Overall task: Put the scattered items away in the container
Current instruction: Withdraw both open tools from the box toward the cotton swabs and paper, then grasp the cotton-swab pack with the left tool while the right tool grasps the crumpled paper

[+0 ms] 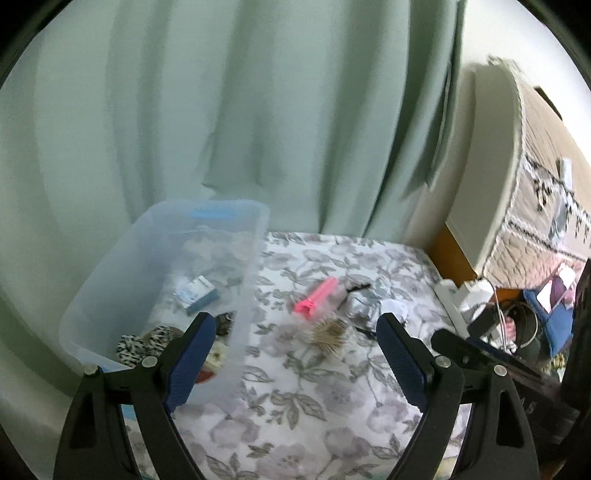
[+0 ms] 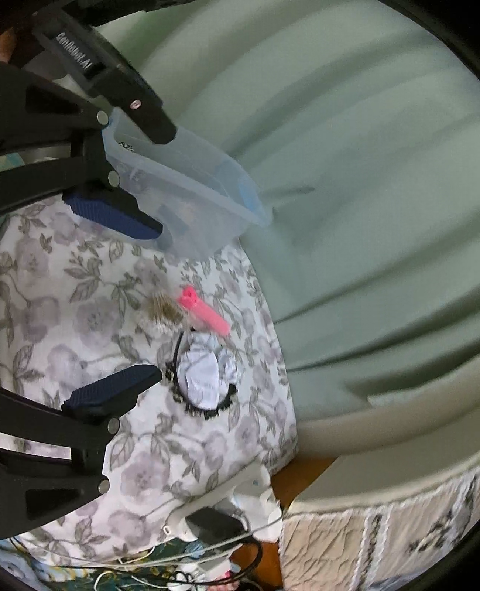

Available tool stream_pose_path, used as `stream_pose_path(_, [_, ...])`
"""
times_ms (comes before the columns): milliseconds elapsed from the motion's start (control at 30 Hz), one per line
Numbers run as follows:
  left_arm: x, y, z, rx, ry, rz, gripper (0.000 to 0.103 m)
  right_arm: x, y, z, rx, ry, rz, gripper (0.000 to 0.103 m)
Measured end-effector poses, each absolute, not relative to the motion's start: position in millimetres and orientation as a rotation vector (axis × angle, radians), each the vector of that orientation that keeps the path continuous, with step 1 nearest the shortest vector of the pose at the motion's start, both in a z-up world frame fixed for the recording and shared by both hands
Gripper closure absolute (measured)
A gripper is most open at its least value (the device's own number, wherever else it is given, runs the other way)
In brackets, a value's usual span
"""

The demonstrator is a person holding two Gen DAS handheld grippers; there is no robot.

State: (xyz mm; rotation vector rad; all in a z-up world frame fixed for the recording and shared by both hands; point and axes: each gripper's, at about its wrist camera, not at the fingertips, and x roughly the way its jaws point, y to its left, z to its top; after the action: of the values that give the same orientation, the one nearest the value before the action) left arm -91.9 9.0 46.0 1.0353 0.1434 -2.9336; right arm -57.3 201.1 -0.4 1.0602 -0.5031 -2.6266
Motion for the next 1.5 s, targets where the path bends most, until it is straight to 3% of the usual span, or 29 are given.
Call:
stream_pose_path(367, [-112.3,50.1,12.8,1.215,0.058,-2.969,0.014,-66.0,241.6,-24.5,1.125,-0.606,-2.68,0.025])
stream_pose_path(467, [-119.7,58.8,2.3,1.267,0.042,-2.97,0.003,-71.7,249.1,-34.8,1.154,-0.615,-2.699,0.023])
stream_pose_path(567, [-127.1,64.2,-8.3,1.306,0.031,-2.962,0.002,-78.0,256.1,-44.2,1.169,-0.626,-2.723,0.014])
stream_pose_path(800, [-144.4,65.6,-33.7,1.391,0.05,-2.92,0.0,-92.4,263.8,-66.8,1.217,-0.637,-2.714,0.013])
stream_pose_path(867, [-149.1,65.4,-41.0,1.405,0.056,-2.909,0.0,-96.7,264.7,-74.5,1.241,-0.633,-2.711,0.0])
stream_pose_path(1500, [-194.6,58.0,-89.6,1.499,0.119,-2.841,0.0,-134.1,277.3,-100.0,1.196,-0.656,-2.701,0.0])
